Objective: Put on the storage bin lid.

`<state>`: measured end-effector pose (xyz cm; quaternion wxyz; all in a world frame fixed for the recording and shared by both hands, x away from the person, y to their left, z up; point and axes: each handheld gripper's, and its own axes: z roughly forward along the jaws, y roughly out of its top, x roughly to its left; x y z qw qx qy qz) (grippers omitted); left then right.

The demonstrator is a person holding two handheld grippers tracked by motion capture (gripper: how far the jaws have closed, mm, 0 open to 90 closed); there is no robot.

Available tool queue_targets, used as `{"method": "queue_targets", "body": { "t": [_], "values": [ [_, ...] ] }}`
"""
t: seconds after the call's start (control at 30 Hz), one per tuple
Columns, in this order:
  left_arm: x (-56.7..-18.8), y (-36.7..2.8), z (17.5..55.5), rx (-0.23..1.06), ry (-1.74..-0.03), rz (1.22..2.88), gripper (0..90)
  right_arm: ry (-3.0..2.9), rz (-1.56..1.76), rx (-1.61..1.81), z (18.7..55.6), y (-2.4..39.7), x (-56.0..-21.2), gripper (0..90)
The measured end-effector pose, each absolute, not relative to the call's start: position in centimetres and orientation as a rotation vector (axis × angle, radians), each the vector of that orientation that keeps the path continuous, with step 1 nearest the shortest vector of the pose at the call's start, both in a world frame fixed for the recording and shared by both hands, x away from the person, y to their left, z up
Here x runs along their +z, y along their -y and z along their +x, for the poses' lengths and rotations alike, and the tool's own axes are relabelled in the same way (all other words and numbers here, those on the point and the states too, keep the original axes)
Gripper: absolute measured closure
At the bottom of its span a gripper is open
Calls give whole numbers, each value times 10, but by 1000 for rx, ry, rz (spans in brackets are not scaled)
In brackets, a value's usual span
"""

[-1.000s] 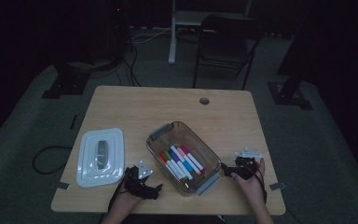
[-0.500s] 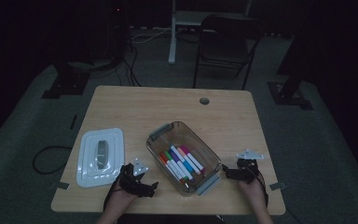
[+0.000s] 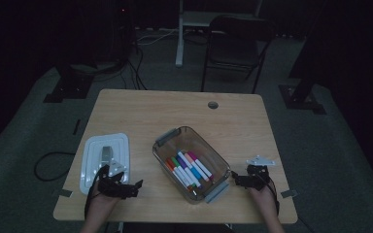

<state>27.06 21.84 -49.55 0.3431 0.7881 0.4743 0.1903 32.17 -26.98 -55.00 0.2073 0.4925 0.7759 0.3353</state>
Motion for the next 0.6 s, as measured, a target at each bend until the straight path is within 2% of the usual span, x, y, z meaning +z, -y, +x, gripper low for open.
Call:
{"method": "queue_targets", "body": {
  "t": [0.17,0.37,0.43,0.53,0.57,0.6],
  "values": [
    [-492,-242,273,581,-1309,2019,6,-2159,1373,933,322,269,-550,124],
    [-498,-269,280,614,-1405,1937,6,-2176,1353,938,324,266,-550,124],
    [-502,-276,284,647,-1446,1908,74,-2180,1349,940,323,264,-550,124],
    [-507,-283,290,648,-1473,1897,75,-2196,1328,952,323,261,-550,130],
    [-511,-285,295,666,-1479,1891,190,-2203,1307,975,323,257,-549,130],
    [-513,-286,298,662,-1482,1900,190,-2209,1294,989,323,255,-549,130]
  ]
}}
